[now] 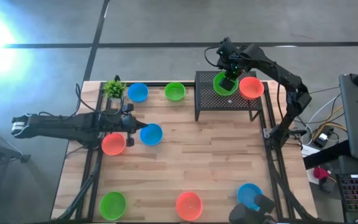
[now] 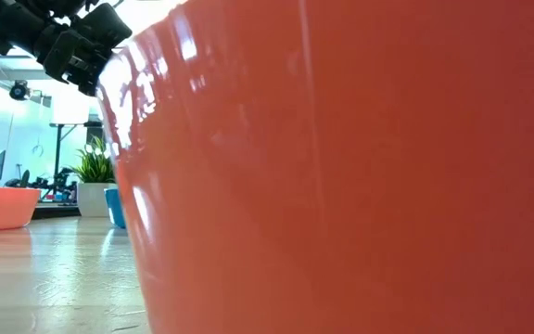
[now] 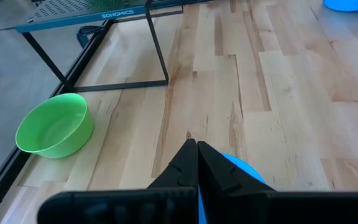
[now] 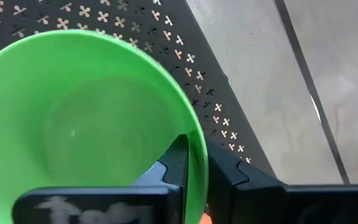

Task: Pick & Place Mini bowls
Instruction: Put the middle green bowl on the shelf, then put the middle blue bowl on the shelf

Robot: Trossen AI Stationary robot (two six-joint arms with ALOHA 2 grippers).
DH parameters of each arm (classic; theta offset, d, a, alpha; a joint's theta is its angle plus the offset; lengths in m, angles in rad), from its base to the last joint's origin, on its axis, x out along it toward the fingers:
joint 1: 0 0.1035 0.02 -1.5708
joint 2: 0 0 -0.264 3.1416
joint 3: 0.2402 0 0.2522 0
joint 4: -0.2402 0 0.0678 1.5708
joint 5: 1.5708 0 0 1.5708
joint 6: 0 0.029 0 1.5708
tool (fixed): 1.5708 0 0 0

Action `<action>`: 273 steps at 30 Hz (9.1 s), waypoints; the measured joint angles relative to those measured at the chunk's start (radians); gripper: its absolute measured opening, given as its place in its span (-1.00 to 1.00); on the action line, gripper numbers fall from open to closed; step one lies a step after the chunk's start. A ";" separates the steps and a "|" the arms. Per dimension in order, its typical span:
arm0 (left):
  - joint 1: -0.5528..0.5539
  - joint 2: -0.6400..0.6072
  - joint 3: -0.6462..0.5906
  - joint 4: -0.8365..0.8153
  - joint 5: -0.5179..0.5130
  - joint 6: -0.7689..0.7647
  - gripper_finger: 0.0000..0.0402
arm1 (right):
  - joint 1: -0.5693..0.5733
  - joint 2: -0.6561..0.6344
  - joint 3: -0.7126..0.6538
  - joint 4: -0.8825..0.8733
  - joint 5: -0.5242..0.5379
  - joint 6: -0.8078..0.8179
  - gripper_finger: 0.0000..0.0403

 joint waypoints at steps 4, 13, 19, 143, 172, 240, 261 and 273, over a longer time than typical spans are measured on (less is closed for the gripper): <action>0.000 0.000 0.000 0.000 0.000 0.000 -1.00 | 0.000 0.000 0.000 0.000 0.001 0.012 -0.73; 0.000 0.000 0.000 0.000 0.000 0.000 -1.00 | 0.001 0.000 0.000 0.001 -0.009 0.033 -0.63; 0.000 0.000 0.000 0.000 0.000 0.000 -1.00 | 0.010 0.000 0.000 0.000 -0.103 0.040 -0.64; 0.049 0.520 -0.001 0.019 -0.221 -0.519 -0.59 | 0.433 -0.257 -0.002 -0.022 -0.145 0.052 -0.74; 0.039 0.539 0.220 0.043 -0.311 -0.328 -1.00 | 0.521 -0.257 -0.013 0.078 -0.144 -0.034 -0.74; -0.018 0.629 0.258 0.925 -0.655 0.286 -1.00 | 0.601 -0.228 -0.479 1.134 0.012 -0.080 -0.47; -0.102 0.634 0.279 0.950 -0.672 0.370 -1.00 | 0.603 -0.230 -0.484 1.126 0.058 -0.010 -0.68; -0.104 0.635 0.283 0.951 -0.673 0.366 -1.00 | 0.600 -0.230 -0.484 1.134 0.081 -0.030 -0.93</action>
